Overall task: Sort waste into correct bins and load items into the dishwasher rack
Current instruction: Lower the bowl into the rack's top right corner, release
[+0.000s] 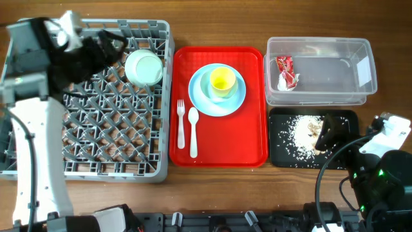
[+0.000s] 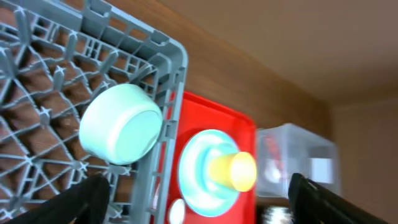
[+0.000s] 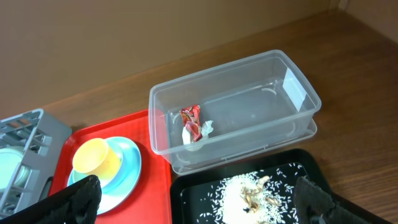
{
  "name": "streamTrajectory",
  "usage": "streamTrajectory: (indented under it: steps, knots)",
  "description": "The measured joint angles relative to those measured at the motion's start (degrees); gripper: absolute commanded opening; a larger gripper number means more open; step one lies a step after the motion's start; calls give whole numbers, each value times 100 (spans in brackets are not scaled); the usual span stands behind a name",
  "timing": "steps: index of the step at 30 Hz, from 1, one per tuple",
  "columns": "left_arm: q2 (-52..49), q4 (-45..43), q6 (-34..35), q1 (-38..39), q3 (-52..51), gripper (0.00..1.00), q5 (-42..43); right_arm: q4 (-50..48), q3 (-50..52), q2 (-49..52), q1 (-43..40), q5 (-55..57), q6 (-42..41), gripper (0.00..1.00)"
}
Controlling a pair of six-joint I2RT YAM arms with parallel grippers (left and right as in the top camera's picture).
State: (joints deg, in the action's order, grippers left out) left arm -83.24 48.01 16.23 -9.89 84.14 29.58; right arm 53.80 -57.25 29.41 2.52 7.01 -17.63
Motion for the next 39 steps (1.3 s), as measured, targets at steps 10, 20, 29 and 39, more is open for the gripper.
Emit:
streamTrajectory:
  steps: [10, 20, 29, 39]
  knots:
    - [-1021, -2, -267, 1222, -2, 4, -1652, 0, 0, 0, 0, 0, 0, 100]
    - [-2140, -428, -269, 1220, -2, 4, -1888, 0, 0, 0, 0, -13, 0, 100]
    - [-2146, -498, -269, 1220, -2, 4, -3029, 0, 0, 0, 0, -13, 0, 100]
    - [-2140, -498, -271, 1220, -2, 4, -3423, 0, 0, 0, 0, -13, 0, 100]
